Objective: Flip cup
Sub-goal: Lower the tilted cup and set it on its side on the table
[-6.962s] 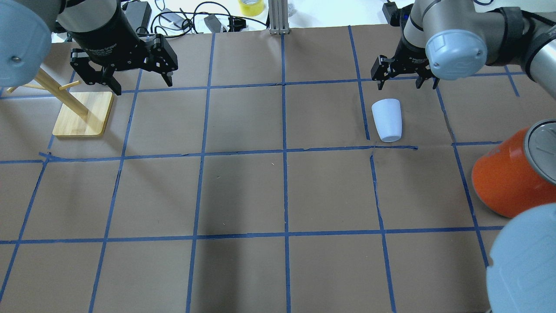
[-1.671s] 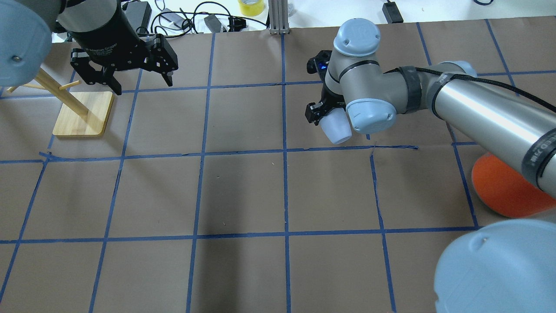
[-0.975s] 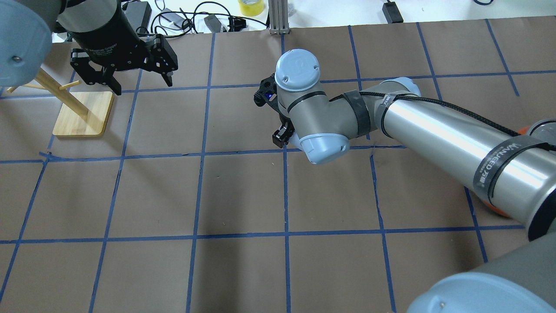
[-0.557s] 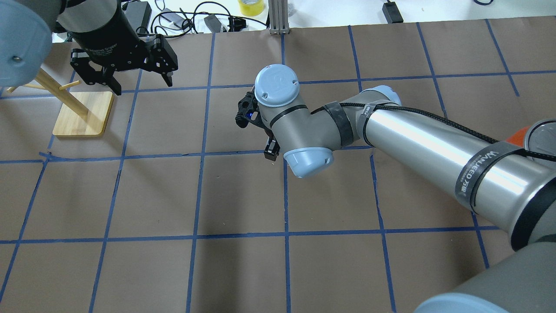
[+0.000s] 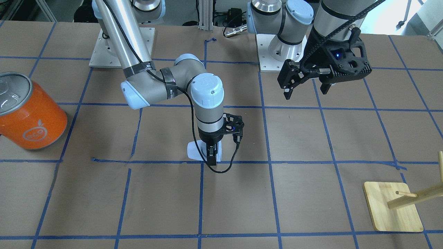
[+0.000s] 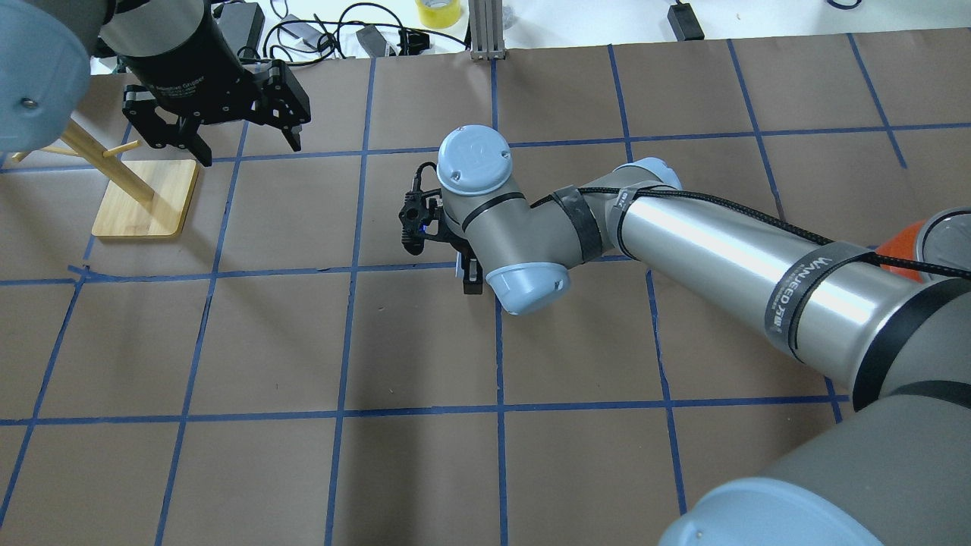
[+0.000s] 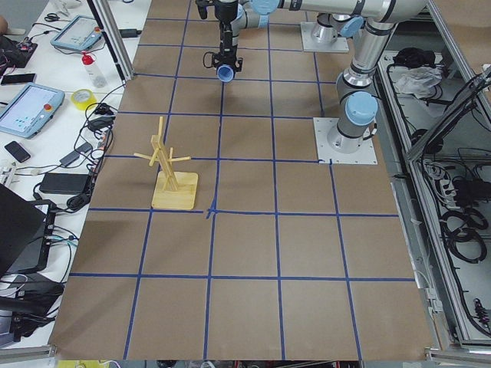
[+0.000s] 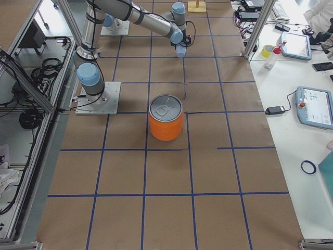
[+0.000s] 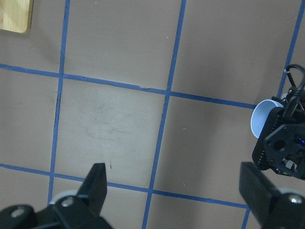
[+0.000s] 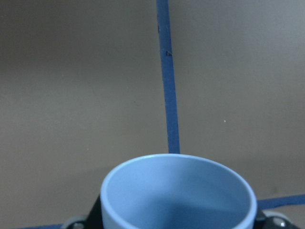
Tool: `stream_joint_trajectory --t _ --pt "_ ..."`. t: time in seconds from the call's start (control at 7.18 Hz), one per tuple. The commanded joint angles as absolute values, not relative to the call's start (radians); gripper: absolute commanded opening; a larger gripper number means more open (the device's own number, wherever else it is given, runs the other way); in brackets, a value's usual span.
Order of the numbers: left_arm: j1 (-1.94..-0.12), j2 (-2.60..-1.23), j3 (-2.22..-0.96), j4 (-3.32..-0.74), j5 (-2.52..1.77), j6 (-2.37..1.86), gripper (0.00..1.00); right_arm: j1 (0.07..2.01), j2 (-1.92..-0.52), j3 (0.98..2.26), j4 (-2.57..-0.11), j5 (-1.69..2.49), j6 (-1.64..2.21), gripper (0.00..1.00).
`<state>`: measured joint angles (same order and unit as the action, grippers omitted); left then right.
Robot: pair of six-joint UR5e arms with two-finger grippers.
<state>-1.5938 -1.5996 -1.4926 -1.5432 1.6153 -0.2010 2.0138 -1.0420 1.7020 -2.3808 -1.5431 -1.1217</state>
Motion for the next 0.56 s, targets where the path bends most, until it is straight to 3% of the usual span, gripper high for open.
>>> stream_joint_trajectory --t 0.0,0.42 --pt "-1.594 -1.598 -1.493 -1.543 1.615 -0.201 1.0 2.014 -1.029 1.672 -2.391 -1.49 -1.174 0.0" --pt "-1.594 -1.6 -1.493 -1.543 1.615 -0.201 1.0 2.016 -0.984 1.629 -2.391 -1.471 -1.126 0.0"
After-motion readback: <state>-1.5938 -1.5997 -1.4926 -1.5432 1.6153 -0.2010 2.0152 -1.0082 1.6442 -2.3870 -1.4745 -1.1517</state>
